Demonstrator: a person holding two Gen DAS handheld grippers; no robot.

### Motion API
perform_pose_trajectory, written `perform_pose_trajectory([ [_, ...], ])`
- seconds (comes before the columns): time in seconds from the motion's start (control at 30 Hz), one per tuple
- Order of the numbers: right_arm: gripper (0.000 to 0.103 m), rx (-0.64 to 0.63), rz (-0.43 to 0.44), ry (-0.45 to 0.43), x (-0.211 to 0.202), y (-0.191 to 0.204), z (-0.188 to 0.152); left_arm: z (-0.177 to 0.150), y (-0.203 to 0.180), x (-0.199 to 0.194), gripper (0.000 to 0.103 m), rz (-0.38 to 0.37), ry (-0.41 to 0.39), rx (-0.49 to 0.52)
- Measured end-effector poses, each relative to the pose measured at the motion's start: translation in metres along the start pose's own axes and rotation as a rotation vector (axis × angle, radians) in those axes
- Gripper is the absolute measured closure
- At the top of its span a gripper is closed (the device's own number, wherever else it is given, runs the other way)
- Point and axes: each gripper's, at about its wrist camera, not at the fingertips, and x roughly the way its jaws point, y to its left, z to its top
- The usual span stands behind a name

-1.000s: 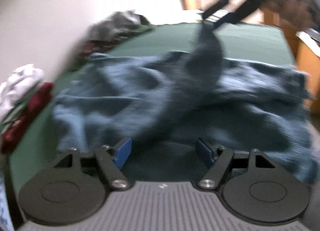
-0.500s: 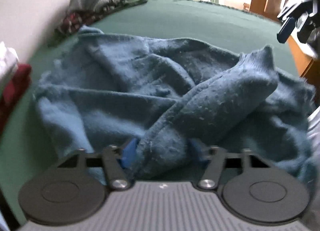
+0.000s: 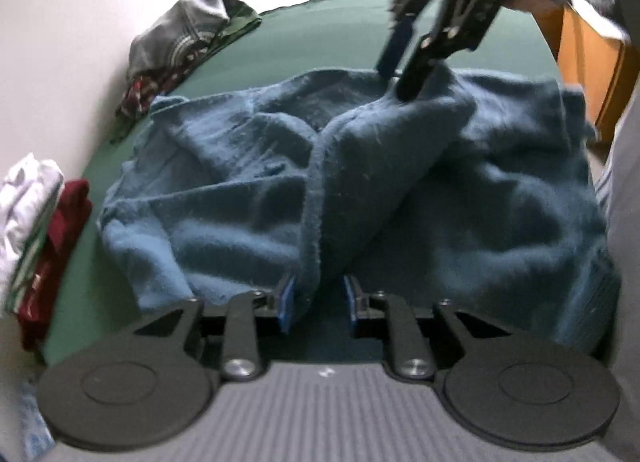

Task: Fold clothes

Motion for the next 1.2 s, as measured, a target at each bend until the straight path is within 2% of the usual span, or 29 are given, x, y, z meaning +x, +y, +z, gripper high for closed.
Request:
perform_pose_trajectory([
  [0.13, 0.057, -0.077, 0.075, 0.112, 0.013, 0.004, 0.011, -0.008, -0.006, 0.005, 0.078, 0.021, 0.009, -0.002],
  [0.2, 0.081, -0.115, 0.113, 0.168, 0.019, 0.006, 0.017, -0.009, -0.006, 0.005, 0.078, 0.030, 0.002, -0.017],
  [0.23, 0.103, -0.146, 0.098, 0.166, 0.017, 0.009, 0.022, -0.009, -0.006, 0.006, 0.076, 0.033, -0.001, -0.025],
  [0.27, 0.103, -0.183, 0.064, 0.147, 0.013, 0.013, 0.030, -0.009, -0.004, 0.006, 0.073, 0.043, -0.006, -0.031],
  [0.3, 0.103, -0.220, 0.031, 0.127, 0.009, 0.017, 0.037, -0.009, -0.003, 0.006, 0.063, 0.055, -0.011, -0.036],
  [0.33, 0.103, -0.257, -0.003, 0.108, 0.005, 0.021, 0.044, -0.008, 0.001, 0.006, 0.061, 0.068, -0.016, -0.052],
  [0.4, 0.103, -0.331, -0.071, 0.070, -0.003, 0.029, 0.058, -0.005, 0.012, 0.006, 0.061, 0.105, -0.029, -0.094],
  [0.47, 0.103, -0.295, -0.057, 0.037, -0.012, 0.026, 0.071, 0.000, 0.025, 0.001, 0.062, 0.146, -0.055, -0.152],
  [0.53, 0.102, -0.235, -0.025, 0.007, -0.020, 0.019, 0.083, 0.003, 0.033, -0.003, 0.067, 0.143, -0.081, -0.207],
  [0.6, 0.083, -0.175, 0.006, -0.024, -0.028, 0.013, 0.095, 0.004, 0.032, -0.004, 0.070, 0.109, -0.095, -0.217],
  [0.63, 0.060, -0.145, 0.022, -0.039, -0.032, 0.010, 0.101, 0.004, 0.028, -0.003, 0.069, 0.086, -0.096, -0.202],
  [0.67, 0.052, -0.115, 0.037, -0.055, -0.037, 0.007, 0.107, 0.003, 0.020, 0.000, 0.069, 0.060, -0.091, -0.174],
  [0.7, 0.054, -0.135, 0.053, -0.021, -0.031, 0.011, 0.102, 0.002, 0.012, 0.002, 0.065, 0.044, -0.082, -0.141],
  [0.77, 0.055, -0.312, 0.057, 0.083, -0.006, 0.033, 0.079, -0.002, -0.004, 0.007, 0.061, 0.027, -0.061, -0.075],
  [0.8, 0.055, -0.355, 0.062, 0.107, 0.006, 0.037, 0.073, -0.003, -0.008, 0.009, 0.058, 0.024, -0.056, -0.058],
  [0.9, 0.053, -0.397, 0.089, 0.138, 0.039, 0.041, 0.063, -0.003, -0.008, 0.008, 0.057, 0.013, -0.054, -0.057],
  [1.0, 0.051, -0.306, 0.104, 0.198, 0.071, 0.030, 0.065, 0.001, 0.009, 0.001, 0.055, 0.017, -0.076, -0.088],
  [1.03, 0.053, -0.278, 0.124, 0.238, 0.078, 0.027, 0.063, 0.002, 0.015, -0.001, 0.048, 0.016, -0.081, -0.093],
  [1.07, 0.057, -0.253, 0.145, 0.275, 0.083, 0.024, 0.062, 0.003, 0.020, -0.001, 0.042, 0.002, -0.077, -0.090],
  [1.1, 0.058, -0.239, 0.164, 0.297, 0.084, 0.023, 0.061, 0.003, 0.022, 0.002, 0.031, -0.014, -0.066, -0.075],
  [1.13, 0.071, -0.232, 0.182, 0.310, 0.082, 0.022, 0.060, 0.002, 0.024, 0.006, 0.029, -0.028, -0.054, -0.055],
  [1.17, 0.088, -0.235, 0.186, 0.319, 0.078, 0.023, 0.060, 0.001, 0.025, 0.010, 0.030, -0.031, -0.045, -0.046],
  [1.2, 0.088, -0.244, 0.182, 0.326, 0.073, 0.025, 0.061, 0.000, 0.025, 0.013, 0.029, -0.029, -0.038, -0.040],
])
